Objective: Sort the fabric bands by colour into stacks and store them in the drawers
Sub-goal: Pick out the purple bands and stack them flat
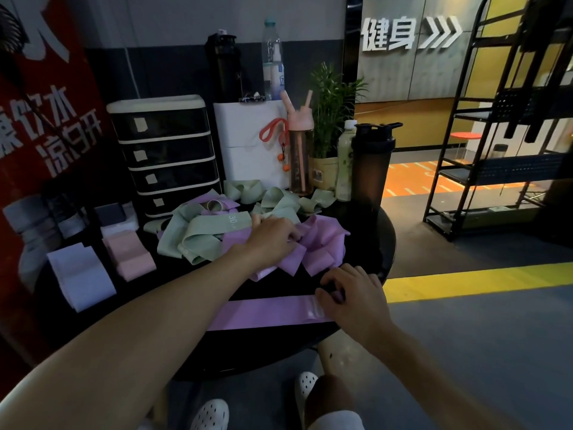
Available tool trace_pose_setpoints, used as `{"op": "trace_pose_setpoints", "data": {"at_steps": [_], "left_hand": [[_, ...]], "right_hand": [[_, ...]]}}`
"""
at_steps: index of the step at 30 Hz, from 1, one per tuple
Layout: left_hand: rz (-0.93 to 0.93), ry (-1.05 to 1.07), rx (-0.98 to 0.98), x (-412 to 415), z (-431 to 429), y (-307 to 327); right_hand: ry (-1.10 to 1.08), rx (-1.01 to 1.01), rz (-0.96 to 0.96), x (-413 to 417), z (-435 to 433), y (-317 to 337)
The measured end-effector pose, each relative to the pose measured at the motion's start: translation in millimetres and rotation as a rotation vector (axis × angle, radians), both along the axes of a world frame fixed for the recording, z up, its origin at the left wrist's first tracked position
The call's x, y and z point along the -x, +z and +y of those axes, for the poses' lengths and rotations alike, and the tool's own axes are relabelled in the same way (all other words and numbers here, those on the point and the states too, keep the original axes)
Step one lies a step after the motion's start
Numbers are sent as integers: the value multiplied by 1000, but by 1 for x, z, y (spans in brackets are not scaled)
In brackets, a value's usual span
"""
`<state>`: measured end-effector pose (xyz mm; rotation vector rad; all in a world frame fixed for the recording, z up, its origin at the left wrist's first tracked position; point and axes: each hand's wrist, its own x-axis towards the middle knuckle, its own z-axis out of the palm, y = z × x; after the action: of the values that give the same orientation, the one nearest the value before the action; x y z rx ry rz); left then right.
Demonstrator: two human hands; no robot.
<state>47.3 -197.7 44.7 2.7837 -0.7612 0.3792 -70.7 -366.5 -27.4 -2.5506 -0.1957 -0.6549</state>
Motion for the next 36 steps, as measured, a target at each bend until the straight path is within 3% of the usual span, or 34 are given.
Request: {"op": "trace_pose_setpoints", "data": {"at_steps": [4, 9, 13, 16, 21, 25, 30, 36], "left_hand": [[-45, 2, 154, 0, 16, 6], [16, -123, 541, 21, 45, 32], [13, -152, 739, 45, 61, 58], [12, -197, 798, 62, 69, 78], [33, -303, 848, 88, 72, 107], [-6, -338, 864, 97, 79, 125], [-38, -283, 951, 106, 92, 134], [220, -118, 1089, 112, 101, 121]], "right_hand": [[-5, 8, 22, 0, 0, 2], [12, -25, 74, -2, -3, 4], [162, -446, 161, 4, -5, 33], [212, -463, 35, 4, 5, 71], [359, -508, 42, -3, 45, 131], [485, -472, -57, -5, 70, 164], [446, -570, -99, -2, 86, 189], [422, -766, -116, -8, 94, 202]]}}
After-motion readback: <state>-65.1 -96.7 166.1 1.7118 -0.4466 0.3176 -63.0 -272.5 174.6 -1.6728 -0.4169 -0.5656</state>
